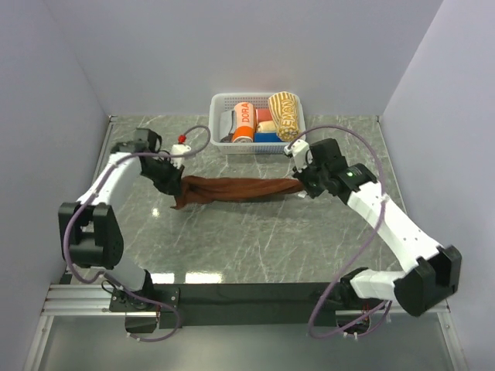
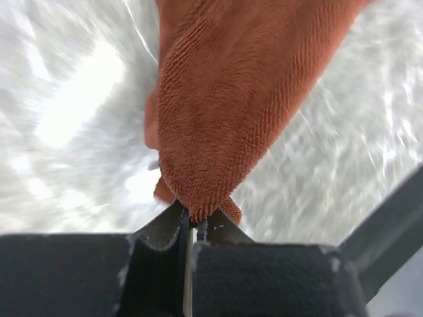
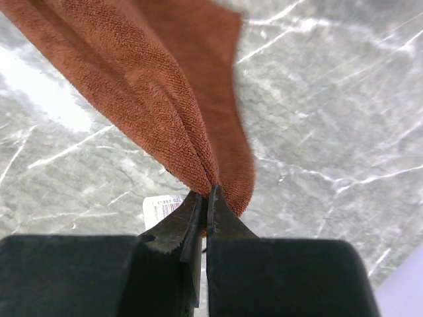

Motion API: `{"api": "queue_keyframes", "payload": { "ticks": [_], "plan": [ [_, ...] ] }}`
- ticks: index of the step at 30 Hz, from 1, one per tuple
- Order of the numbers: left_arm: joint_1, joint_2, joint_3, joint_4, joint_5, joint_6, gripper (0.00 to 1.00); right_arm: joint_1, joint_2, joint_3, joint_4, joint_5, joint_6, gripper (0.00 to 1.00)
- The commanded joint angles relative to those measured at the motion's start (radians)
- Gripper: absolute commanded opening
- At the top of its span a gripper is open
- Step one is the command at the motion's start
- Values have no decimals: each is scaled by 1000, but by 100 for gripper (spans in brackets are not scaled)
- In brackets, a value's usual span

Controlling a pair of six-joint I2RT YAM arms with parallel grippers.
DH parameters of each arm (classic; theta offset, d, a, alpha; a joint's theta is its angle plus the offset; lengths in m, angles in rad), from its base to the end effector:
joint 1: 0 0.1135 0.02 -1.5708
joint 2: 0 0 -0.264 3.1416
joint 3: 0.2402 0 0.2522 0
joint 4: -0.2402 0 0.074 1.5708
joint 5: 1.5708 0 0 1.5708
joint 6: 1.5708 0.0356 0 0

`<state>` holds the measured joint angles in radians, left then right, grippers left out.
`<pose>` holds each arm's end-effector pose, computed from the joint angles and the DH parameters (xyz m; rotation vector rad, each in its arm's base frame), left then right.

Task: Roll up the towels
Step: Flatten the towel

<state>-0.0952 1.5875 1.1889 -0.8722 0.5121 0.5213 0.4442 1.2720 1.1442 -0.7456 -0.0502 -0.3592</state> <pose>0.3015 -0.0463 0.2373 0.9149 2.5235 -0.6006 0.2369 0.1147 0.3101 -0.9765 2.2417 0.0991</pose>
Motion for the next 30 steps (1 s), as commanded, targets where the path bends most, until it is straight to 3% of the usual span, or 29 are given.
{"api": "queue_keyframes", "payload": {
  "ticks": [1,6,8,12,17,20,21,23,24,26,30],
  "plan": [
    [31,-81,150,-482,169,365,1,-7,-141,17,-23,-25,-50,0],
    [48,-303,74,-505,106,496,0,-7,-298,-32,-67,4,-84,0],
    [48,-299,74,-501,123,494,0,-7,-341,-57,-72,48,-92,0],
    [64,-56,150,-462,180,431,2,-7,-323,-156,-5,105,-115,0],
    [92,313,386,-328,220,323,9,-9,-203,-170,98,139,-118,0],
    [119,439,532,-187,169,211,21,-9,-131,-178,150,162,-133,0],
    [126,454,563,-162,148,197,35,-10,-113,-175,160,165,-135,0],
    [143,450,607,-165,141,222,43,-12,-63,-161,164,164,-133,0],
    [144,431,598,-184,137,258,49,-12,-50,-156,163,153,-135,0],
    [144,317,490,-247,140,394,50,-13,-22,-143,150,136,-127,0],
    [127,65,179,-321,157,600,47,-13,32,-117,98,90,-103,0]
  ]
}}
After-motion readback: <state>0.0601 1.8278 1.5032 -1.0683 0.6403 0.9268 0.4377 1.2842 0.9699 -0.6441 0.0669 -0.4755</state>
